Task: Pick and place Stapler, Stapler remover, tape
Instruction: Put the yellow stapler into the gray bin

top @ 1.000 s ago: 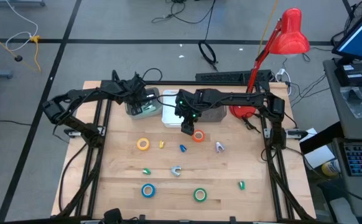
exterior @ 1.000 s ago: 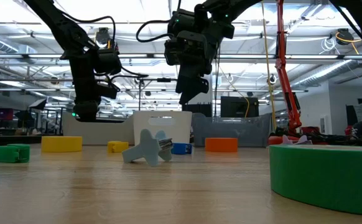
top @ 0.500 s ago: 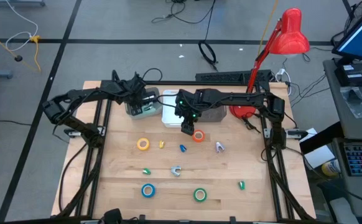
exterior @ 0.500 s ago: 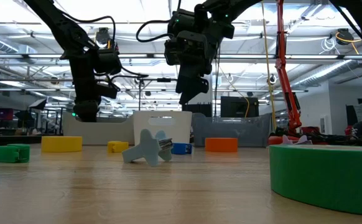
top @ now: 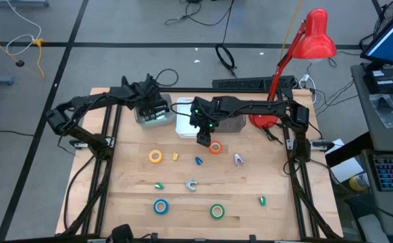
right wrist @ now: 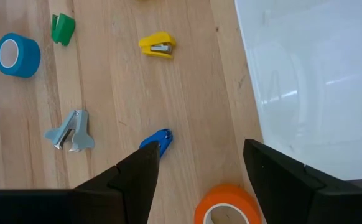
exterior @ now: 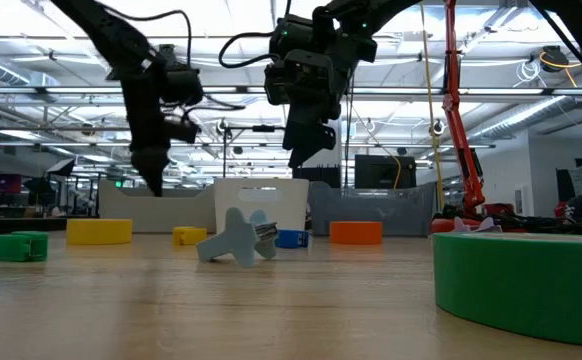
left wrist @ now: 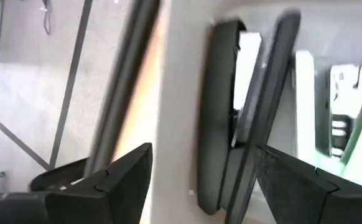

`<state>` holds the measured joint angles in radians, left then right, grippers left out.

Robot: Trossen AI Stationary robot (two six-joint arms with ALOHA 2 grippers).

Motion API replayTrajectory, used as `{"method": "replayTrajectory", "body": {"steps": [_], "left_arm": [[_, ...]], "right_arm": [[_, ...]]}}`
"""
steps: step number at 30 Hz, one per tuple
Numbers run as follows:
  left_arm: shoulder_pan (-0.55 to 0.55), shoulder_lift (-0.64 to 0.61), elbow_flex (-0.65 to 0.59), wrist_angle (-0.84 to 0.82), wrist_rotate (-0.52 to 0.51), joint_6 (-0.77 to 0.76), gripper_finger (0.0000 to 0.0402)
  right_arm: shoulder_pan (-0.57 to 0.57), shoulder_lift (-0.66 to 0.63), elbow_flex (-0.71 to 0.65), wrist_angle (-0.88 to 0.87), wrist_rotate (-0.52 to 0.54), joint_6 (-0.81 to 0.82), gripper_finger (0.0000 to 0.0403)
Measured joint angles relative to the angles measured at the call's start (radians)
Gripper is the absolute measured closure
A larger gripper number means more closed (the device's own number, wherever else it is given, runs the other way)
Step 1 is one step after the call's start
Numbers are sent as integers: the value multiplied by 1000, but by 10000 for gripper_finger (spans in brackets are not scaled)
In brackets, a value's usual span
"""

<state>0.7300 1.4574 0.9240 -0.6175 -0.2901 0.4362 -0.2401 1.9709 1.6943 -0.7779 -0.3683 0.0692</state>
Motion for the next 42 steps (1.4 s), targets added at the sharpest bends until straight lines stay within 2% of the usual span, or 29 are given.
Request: {"method": "replayTrajectory", "body": {"steps": [4, 8, 12, 16, 20, 24, 29, 33, 36, 42], "left_arm": [[-13, 0, 111, -120, 20, -99, 143], [-38, 0, 195, -263, 165, -263, 156], [-81, -6, 213, -346, 336, -406, 169], [-178, -36, 193, -360, 392, -548, 180], [-326, -69, 181, -347, 352, -695, 187], [-495, -74, 181, -291, 296, -841, 190], [-685, -73, 181, -164, 212, -974, 190], [-787, -73, 180, -54, 112, -1033, 190], [-828, -73, 180, 4, 54, -1058, 190], [-857, -73, 180, 52, 29, -1075, 190]], "right_arm": [[0, 0, 0, -15, 0, -2, 174], [0, -19, -1, -65, 0, -28, 174], [3, -64, -1, -89, 0, -71, 175], [17, -125, 0, -112, 0, -115, 175], [40, -176, -2, -172, 0, -148, 174], [67, -265, -88, -152, 0, -145, 174], [93, -445, -337, -51, 2, -56, 175], [100, -633, -564, 65, 3, 35, 174], [99, -779, -724, 167, 3, 93, 174], [99, -1060, -987, 361, 2, 210, 174]]}}
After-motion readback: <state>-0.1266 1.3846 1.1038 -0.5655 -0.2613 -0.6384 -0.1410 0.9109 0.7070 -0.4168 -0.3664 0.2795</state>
